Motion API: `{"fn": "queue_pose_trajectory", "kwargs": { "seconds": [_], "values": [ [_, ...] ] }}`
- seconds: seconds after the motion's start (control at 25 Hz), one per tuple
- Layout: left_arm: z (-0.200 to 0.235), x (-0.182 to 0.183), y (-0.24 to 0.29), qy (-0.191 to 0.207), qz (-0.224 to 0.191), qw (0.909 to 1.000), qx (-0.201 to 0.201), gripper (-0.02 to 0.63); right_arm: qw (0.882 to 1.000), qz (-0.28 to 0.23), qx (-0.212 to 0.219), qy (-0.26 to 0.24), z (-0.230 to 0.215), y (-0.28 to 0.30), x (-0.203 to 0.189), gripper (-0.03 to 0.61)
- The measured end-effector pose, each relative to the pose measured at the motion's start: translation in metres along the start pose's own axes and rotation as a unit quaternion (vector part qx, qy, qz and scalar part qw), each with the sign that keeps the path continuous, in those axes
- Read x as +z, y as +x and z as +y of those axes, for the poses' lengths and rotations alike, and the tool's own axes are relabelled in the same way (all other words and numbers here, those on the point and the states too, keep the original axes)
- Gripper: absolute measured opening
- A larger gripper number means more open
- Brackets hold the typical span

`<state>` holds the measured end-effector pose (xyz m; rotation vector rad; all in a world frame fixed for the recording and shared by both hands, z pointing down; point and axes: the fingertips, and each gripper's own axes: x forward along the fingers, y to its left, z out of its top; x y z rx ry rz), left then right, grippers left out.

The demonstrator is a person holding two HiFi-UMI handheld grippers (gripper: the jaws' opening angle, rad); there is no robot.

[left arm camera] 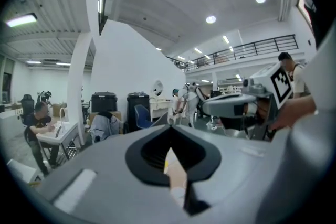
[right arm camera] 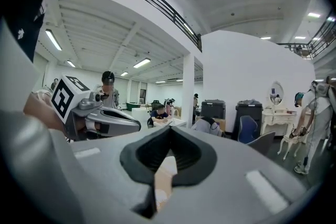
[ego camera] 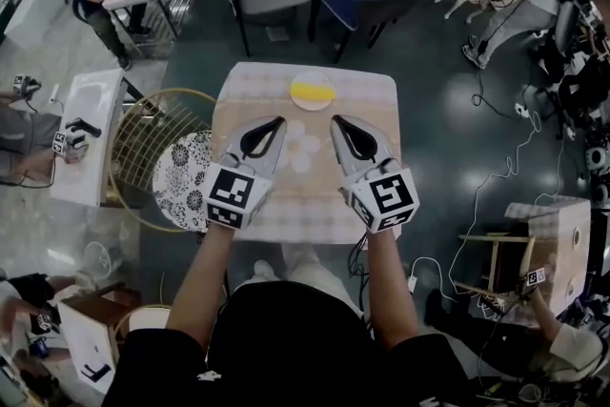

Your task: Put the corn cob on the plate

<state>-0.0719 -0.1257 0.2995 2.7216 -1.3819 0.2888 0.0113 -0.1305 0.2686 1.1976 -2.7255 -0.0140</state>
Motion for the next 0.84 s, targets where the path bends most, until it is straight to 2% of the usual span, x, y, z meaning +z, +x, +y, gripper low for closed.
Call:
{"fn": "queue_pose_trajectory", "kwargs": {
  "seconds": [0.32, 0.48, 0.64, 0.84],
  "values": [
    [-0.047, 0.043, -0.027, 0.025, -0.023, 0.9994, -0.012, 0.006, 1.000, -0.025, -0.008, -0.001, 0.022, -0.050, 0.031, 0.002],
    [-0.068, 0.049, -0.057, 0.037, -0.040, 0.9985, -0.012, 0.006, 0.999, -0.041, -0.009, -0.009, 0.051, -0.077, 0.039, 0.002],
    [-0.056, 0.050, -0.098, 0.032, -0.054, 0.9980, -0.008, 0.006, 0.999, -0.048, -0.010, -0.015, 0.093, -0.078, 0.051, 0.002],
    [-0.056, 0.061, -0.135, 0.040, -0.052, 0.9977, -0.017, 0.006, 0.998, -0.052, -0.013, -0.021, 0.128, -0.085, 0.074, 0.002]
  ]
}}
